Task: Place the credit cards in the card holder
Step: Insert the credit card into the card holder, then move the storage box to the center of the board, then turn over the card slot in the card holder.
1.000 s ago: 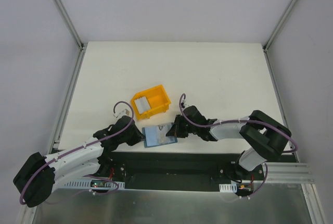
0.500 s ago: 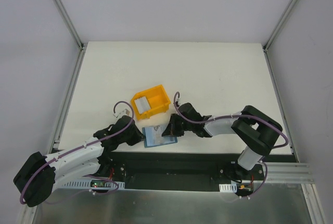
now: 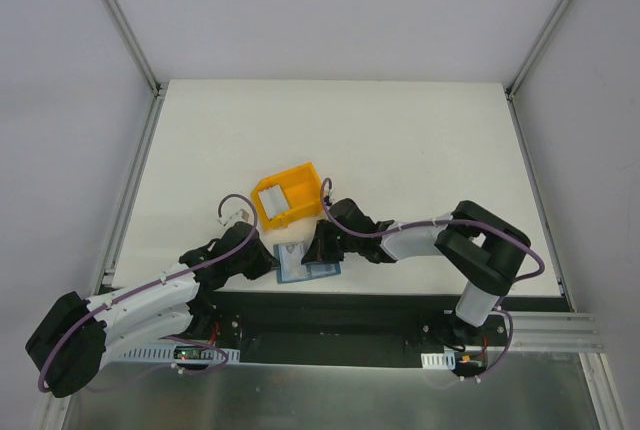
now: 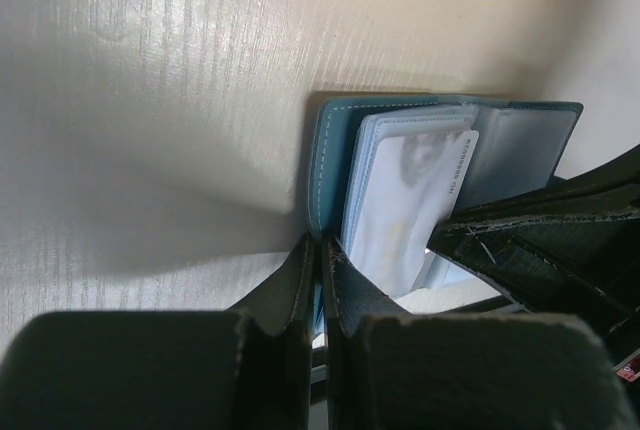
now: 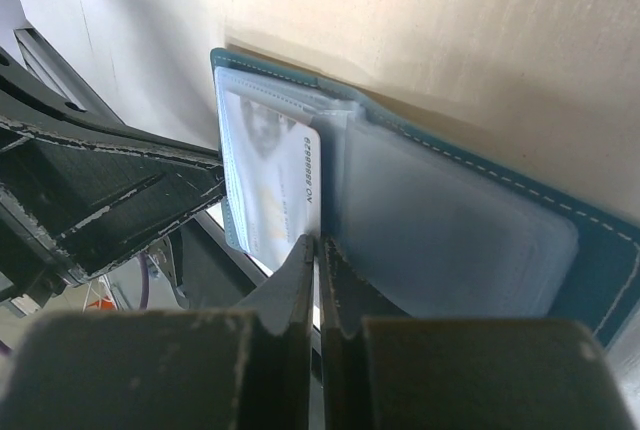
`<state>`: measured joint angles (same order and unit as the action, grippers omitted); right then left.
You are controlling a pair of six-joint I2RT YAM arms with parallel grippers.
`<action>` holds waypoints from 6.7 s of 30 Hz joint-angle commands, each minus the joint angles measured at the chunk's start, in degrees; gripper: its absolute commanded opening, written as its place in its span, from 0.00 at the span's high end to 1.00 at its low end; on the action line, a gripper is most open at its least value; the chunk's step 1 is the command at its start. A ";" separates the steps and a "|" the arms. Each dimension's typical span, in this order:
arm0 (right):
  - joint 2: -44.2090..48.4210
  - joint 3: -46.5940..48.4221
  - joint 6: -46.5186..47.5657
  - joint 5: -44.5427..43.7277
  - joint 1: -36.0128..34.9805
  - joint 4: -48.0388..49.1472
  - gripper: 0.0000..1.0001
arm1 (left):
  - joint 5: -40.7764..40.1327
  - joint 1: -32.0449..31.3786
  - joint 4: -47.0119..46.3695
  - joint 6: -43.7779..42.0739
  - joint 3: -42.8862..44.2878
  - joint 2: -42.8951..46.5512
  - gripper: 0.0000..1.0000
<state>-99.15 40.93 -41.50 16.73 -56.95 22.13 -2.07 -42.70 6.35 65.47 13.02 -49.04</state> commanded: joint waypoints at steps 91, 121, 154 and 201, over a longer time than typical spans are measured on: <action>1.76 42.92 44.31 -19.82 19.95 -51.93 0.49 | -0.04 -0.11 3.93 -2.81 0.87 -0.18 1.00; 3.43 32.30 27.97 -4.51 11.17 -36.46 0.40 | 0.75 -0.10 3.93 -3.34 1.49 2.63 1.00; 4.06 19.36 14.95 -12.34 -5.80 -29.42 0.42 | 1.54 -0.11 4.29 -2.63 2.54 4.12 1.00; -6.67 30.35 16.53 -18.75 -9.23 -41.29 0.48 | 1.98 -0.11 4.20 -2.54 2.37 5.79 1.00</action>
<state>-106.67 69.87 -25.47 1.26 -65.84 -16.36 -0.49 -42.72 10.44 62.85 15.18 -44.10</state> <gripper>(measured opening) 0.538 0.007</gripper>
